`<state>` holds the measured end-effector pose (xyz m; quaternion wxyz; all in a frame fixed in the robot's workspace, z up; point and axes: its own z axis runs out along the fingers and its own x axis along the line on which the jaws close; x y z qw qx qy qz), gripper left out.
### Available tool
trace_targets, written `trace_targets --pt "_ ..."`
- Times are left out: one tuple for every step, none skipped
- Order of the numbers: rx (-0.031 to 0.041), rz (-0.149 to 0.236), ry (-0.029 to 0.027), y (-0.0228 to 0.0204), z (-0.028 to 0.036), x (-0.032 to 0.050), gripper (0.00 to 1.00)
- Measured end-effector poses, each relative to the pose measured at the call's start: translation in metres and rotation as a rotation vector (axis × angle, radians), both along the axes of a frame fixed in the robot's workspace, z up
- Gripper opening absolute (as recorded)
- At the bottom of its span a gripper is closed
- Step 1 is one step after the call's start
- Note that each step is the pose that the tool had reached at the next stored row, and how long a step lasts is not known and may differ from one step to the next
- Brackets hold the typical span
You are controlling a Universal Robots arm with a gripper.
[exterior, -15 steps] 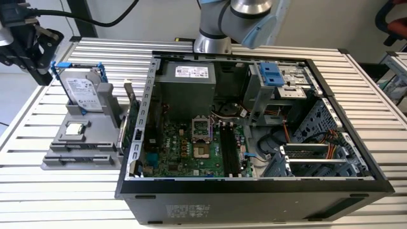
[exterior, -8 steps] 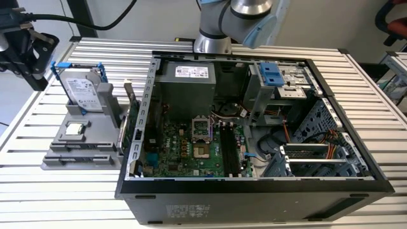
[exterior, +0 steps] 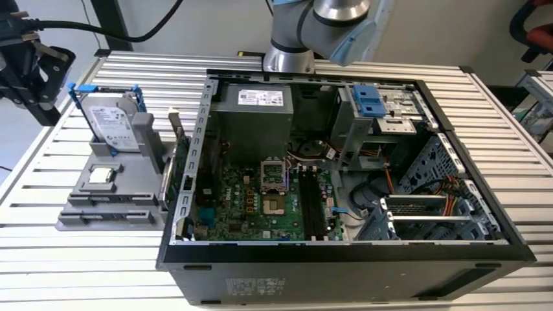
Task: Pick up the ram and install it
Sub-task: 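Reach for the ram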
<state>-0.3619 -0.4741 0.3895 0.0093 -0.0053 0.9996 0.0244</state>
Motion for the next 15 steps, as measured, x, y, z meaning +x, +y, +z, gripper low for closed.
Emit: trace_targets --pt "0.0000 0.000 -0.0001 -0.0010 -0.0001 0.0000 0.00" --pt "0.0000 0.000 0.0000 -0.0019 0.0000 0.0000 0.00" --pt "0.0000 0.000 -0.0001 -0.0020 -0.0001 0.0000 0.00" --pt "0.0000 0.000 -0.0001 -0.0021 0.0000 0.0000 0.00" --pt "0.0000 0.000 0.0000 -0.0022 0.0000 0.0000 0.00" --pt "0.0001 0.000 -0.0001 -0.0023 -0.0001 0.0000 0.00" --pt "0.0000 0.000 0.0000 -0.0024 0.0000 0.0000 0.00" --pt "0.0001 0.000 0.0000 -0.0025 -0.0001 0.0000 0.00" --pt "0.0000 0.000 -0.0001 -0.0026 -0.0001 0.0000 0.00" --pt "0.0000 0.000 -0.0001 -0.0027 -0.0001 0.0000 0.00" --pt "0.0000 0.000 -0.0001 -0.0028 -0.0001 0.0000 0.00" --pt "0.0001 0.000 -0.0001 -0.0029 -0.0001 0.0000 0.00" --pt "0.0000 0.001 -0.0002 -0.0029 -0.0001 0.0000 0.00" --pt "0.0000 0.005 -0.0002 -0.0029 -0.0001 0.0000 0.00" --pt "0.0000 0.010 0.0000 -0.0029 0.0000 0.0000 0.00"
